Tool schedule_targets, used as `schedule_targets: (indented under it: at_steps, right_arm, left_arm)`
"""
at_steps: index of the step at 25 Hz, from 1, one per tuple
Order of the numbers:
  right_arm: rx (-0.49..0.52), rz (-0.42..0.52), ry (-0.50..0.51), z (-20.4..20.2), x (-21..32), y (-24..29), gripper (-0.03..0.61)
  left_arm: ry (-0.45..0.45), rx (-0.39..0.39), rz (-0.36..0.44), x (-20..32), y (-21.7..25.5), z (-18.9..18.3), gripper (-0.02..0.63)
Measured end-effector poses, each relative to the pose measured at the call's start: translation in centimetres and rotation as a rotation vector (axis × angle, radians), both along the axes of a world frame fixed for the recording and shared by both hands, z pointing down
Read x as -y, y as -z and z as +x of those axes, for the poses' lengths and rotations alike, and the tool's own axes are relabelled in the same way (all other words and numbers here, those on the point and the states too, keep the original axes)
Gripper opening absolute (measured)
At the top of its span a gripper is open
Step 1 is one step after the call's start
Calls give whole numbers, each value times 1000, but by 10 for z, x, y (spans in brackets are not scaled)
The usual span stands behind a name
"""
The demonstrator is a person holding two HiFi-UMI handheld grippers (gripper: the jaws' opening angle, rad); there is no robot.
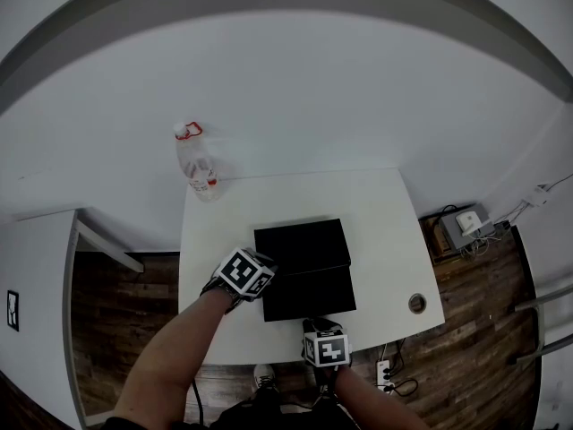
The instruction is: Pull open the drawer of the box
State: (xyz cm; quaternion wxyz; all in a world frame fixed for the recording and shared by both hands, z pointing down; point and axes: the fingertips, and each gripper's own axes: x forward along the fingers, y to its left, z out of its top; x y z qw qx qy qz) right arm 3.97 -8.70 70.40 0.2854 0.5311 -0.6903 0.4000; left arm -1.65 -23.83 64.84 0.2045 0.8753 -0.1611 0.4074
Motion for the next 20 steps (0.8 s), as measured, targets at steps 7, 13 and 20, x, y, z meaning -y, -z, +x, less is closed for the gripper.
schedule_targets:
  at_steps: [7, 13, 20]
  right_arm:
    - [-6, -3, 21, 0, -1, -1, 71]
    - [-9, -2, 29, 2, -5, -2, 71]
    - [-1, -4, 28, 2, -5, -3, 71]
  left_arm:
    - [-1, -1, -8, 1, 0, 0, 5]
    - [-3, -8, -22, 0, 0, 0, 5]
    - [1, -21, -20, 1, 1, 2, 5]
